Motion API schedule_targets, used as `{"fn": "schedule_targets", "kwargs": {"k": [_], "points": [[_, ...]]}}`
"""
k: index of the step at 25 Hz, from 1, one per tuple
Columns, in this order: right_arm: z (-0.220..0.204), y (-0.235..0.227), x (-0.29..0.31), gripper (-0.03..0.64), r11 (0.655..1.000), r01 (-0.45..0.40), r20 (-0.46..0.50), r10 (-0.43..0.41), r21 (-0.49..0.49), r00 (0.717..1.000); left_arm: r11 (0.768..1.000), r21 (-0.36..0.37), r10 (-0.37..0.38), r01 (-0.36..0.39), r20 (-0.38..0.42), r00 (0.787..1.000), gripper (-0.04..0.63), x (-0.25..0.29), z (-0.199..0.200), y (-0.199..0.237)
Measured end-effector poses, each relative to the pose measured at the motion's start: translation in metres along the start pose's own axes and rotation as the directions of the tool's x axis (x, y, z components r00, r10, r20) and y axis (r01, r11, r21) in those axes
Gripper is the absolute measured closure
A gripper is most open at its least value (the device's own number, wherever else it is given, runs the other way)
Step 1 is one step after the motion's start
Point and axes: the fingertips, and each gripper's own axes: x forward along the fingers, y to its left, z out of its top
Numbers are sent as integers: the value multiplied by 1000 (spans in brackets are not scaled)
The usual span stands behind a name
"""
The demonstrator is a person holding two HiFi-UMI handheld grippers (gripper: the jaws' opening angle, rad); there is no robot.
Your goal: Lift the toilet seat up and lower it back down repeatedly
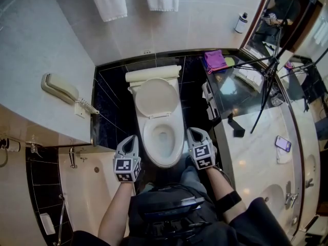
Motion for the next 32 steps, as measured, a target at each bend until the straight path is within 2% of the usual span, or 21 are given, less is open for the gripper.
{"fn": "schedule_targets", "kwargs": {"k": [7, 9, 13, 17, 22, 27, 32], "points": [[-6, -9, 13, 591, 1000, 14, -21, -13, 16, 1000, 999, 29, -16, 16, 13, 1000, 595, 10, 2, -8], [-14, -12, 19, 538, 999, 9, -40, -7, 42, 999, 999, 40, -28, 27, 17, 999, 595, 15, 0, -12], [-41, -16, 36, 489, 989, -11, -83, 23, 145, 996, 998, 46, -35, 35, 1, 999, 595, 28, -12, -15], [-96, -27, 57, 452, 964, -1, -144, 41, 267, 989, 998, 59, -27, 28, -18, 999, 595, 44, -29, -19], [-179, -28, 85, 439, 925, 32, -239, 65, 380, 969, 996, 87, -16, 19, -41, 999, 595, 66, -65, -21], [-267, -16, 119, 436, 891, 48, -314, 108, 452, 943, 995, 102, -5, 11, -57, 998, 595, 96, -119, -22], [-356, 7, 149, 436, 845, 70, -377, 161, 530, 912, 997, 79, -11, 19, -105, 994, 595, 123, -181, -27]]}}
